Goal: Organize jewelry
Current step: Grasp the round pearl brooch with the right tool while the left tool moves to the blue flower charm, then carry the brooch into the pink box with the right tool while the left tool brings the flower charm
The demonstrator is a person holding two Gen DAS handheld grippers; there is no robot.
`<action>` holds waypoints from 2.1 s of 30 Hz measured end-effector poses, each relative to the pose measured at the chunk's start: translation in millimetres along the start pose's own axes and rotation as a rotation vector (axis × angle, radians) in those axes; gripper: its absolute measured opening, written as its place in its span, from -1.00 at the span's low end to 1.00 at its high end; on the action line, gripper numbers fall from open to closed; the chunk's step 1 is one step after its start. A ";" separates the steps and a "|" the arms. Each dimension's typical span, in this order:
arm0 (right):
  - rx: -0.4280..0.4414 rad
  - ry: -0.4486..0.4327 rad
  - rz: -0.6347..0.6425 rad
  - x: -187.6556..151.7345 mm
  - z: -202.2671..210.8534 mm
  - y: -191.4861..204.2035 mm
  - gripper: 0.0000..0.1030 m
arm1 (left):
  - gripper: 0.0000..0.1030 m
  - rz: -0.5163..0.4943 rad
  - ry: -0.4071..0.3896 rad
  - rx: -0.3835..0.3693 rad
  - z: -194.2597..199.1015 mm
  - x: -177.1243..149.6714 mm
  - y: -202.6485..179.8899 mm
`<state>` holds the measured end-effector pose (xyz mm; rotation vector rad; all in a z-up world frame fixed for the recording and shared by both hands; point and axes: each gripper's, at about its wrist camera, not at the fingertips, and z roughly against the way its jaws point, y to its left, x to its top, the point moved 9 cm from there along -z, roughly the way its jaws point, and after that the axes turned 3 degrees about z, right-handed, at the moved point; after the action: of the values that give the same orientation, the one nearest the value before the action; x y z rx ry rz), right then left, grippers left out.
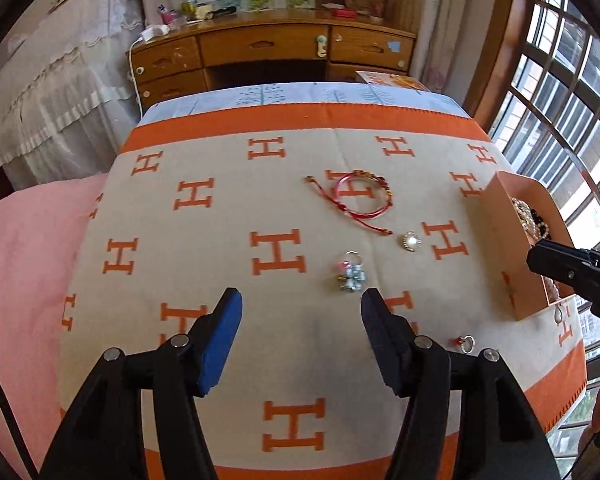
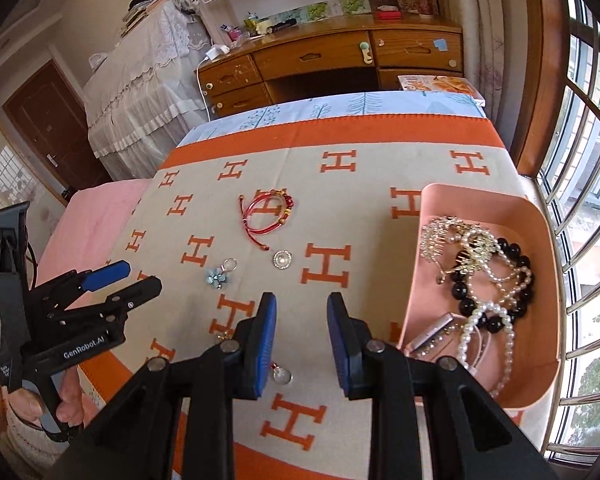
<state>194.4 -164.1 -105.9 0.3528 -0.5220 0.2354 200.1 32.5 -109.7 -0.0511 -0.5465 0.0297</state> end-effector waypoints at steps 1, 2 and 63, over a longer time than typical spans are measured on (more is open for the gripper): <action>0.000 0.008 0.005 0.3 -4.9 4.2 -0.48 | 0.17 0.013 0.003 0.004 -1.8 -1.5 7.3; 0.001 0.017 0.009 0.4 -10.3 8.1 -0.49 | 0.17 0.021 0.005 0.007 -3.9 -2.9 13.1; -0.104 -0.301 -0.332 -44.6 53.3 -114.0 -0.63 | -0.71 -0.153 -0.150 -0.130 -17.3 -1.1 -94.3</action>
<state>168.2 -294.6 -116.7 0.3700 -0.7581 -0.1686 209.6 -62.4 -119.7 -0.1344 -0.7005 -0.1526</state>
